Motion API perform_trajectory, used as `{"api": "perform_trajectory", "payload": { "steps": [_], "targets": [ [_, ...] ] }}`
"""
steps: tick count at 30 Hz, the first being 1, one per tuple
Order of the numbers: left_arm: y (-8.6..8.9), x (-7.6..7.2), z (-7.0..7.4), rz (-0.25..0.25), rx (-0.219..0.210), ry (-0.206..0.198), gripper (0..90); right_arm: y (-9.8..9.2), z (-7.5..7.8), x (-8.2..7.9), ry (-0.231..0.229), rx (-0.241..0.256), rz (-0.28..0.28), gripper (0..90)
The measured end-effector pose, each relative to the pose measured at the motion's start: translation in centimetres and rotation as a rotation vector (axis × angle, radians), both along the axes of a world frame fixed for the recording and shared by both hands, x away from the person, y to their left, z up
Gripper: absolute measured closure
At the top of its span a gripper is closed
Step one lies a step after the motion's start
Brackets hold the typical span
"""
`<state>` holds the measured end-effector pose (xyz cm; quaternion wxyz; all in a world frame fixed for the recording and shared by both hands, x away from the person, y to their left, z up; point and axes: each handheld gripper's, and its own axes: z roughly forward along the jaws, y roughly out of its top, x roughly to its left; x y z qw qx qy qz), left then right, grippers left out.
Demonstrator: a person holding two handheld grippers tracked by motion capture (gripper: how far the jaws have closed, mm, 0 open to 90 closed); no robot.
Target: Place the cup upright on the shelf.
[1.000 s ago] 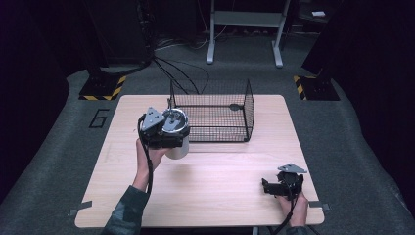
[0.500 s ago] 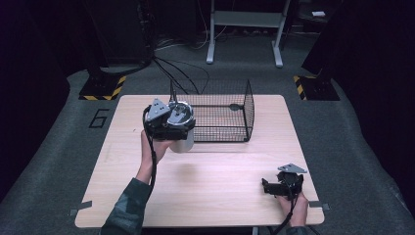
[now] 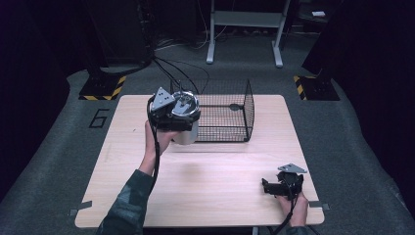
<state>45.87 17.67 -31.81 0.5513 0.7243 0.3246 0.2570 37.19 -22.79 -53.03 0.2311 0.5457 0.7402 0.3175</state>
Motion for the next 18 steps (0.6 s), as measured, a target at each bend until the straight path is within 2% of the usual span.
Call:
{"api": "perform_trajectory", "payload": {
  "steps": [18],
  "targets": [
    [-0.9,2.4,1.0,0.006,0.001,-0.001,2.4,0.0,0.0,0.0,0.0,0.001,0.001,0.7]
  ]
}}
